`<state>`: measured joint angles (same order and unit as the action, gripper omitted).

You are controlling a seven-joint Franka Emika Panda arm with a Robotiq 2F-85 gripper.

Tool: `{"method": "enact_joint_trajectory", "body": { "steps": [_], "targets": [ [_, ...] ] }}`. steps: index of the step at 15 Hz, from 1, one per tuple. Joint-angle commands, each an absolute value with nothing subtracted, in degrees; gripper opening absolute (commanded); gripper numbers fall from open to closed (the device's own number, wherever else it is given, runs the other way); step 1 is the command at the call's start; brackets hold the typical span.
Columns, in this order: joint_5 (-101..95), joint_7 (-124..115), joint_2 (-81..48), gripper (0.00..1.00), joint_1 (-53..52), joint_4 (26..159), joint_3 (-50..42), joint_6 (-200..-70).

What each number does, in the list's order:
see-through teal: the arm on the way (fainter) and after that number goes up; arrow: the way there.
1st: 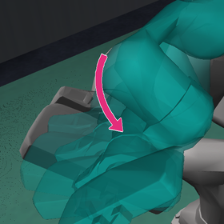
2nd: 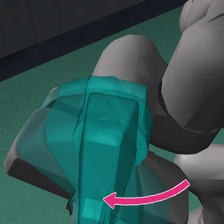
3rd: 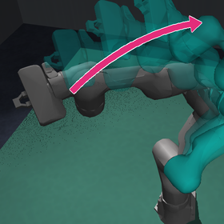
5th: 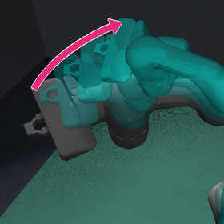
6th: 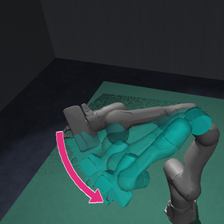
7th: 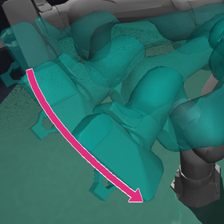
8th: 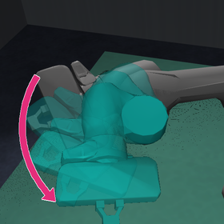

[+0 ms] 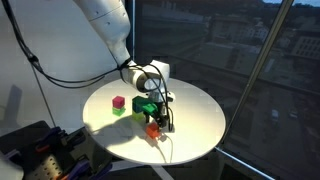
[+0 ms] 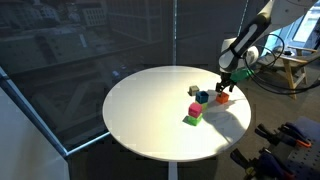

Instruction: Pick up the orange block and put it on the blue block

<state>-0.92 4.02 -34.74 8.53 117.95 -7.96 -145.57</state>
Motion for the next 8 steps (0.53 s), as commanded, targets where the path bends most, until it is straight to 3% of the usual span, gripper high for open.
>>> {"method": "enact_joint_trajectory", "body": {
  "steps": [1, 7, 8],
  "targets": [
    [-1.6, 3.5, -36.8, 1.00, 8.9, 115.5, -7.9, -145.8],
    [-1.5, 2.8, -38.8, 1.00, 8.8, 113.6, -8.0, -146.1],
    [-1.5, 2.8, -39.0, 0.88, 8.9, 113.4, -8.0, -146.1]
  ]
}}
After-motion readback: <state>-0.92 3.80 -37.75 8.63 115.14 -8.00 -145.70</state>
